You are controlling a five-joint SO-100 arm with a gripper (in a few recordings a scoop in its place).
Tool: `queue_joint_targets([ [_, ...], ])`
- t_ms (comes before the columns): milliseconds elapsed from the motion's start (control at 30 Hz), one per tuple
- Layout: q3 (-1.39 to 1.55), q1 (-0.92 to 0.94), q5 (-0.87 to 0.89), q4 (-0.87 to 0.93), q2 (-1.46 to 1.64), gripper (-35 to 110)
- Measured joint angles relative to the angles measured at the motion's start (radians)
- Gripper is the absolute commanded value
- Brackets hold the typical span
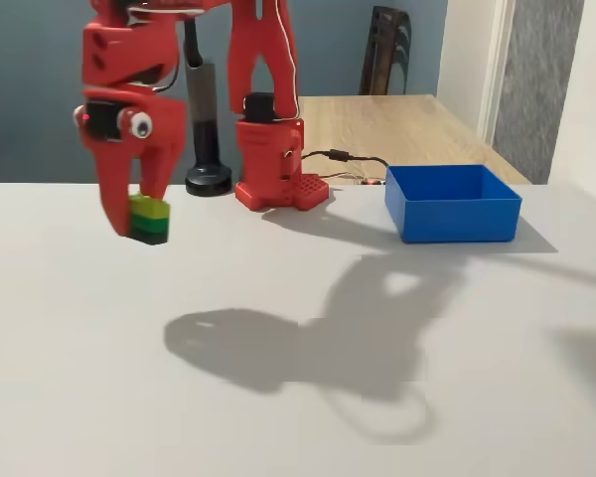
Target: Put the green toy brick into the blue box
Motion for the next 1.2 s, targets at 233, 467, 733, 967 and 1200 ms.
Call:
queue_joint_targets([
  [233, 0.049, -0.279, -0.009, 0.000, 0.126, 0],
  [467, 0.049, -0.534, -0.048, 0.000, 0.143, 0],
  [733, 0.049, -0.807, -0.094, 0.000, 0.143, 0],
  [967, 0.049, -1.039, -0.097, 0.055, 0.143, 0],
  [1200, 0.023, -1.239, -0.075, 0.167, 0.143, 0],
])
